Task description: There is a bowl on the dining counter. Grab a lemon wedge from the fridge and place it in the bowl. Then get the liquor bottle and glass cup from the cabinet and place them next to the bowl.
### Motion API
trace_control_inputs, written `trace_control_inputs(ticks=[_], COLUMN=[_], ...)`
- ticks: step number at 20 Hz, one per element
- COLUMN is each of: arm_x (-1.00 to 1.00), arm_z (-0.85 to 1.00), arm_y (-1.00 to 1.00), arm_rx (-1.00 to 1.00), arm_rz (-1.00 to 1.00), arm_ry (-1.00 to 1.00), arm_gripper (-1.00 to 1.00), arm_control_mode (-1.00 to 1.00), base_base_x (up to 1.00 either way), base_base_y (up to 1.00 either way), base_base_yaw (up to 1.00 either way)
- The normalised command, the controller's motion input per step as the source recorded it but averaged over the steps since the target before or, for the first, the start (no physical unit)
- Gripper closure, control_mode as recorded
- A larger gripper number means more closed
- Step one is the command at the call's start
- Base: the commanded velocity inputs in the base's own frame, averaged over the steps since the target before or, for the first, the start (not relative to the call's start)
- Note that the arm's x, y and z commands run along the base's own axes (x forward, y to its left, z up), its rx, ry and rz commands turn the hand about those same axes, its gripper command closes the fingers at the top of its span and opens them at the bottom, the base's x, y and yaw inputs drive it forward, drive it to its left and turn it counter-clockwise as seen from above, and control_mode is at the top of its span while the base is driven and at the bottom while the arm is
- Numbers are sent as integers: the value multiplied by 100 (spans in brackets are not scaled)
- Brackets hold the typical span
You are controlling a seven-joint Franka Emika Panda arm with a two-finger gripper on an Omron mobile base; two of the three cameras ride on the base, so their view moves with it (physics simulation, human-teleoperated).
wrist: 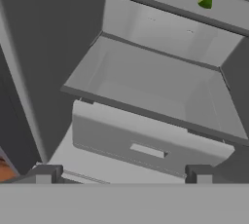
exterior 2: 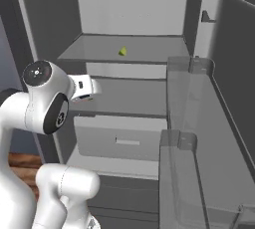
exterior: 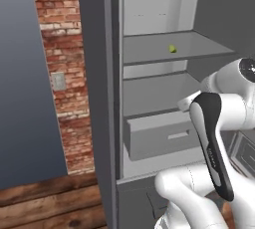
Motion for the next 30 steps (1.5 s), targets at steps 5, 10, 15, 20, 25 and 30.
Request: trace_control_inputs(ticks=[5, 10, 15, 20, 25, 30], arm_x=[1, -2, -1, 0, 1, 0], arm_z=[4, 54, 70, 47, 18, 10], arm_y=[-3, -8, -9, 0, -6, -11], arm_rx=[0, 0, 0, 0, 0, 0], arm_rz=[4, 12, 8, 0, 0, 0], arm_ry=[-5, -23, -14, -4, 0, 0], arm_gripper=[-100, -100, -100, -100, -100, -100], arm_control_mode=[-100, -100, -100, -100, -100, -100], base_base_x=[28, 0, 0, 0, 0, 0], base_base_y=[-11, 0, 0, 0, 0, 0], base_base_yaw=[15, 0, 0, 0, 0, 0])
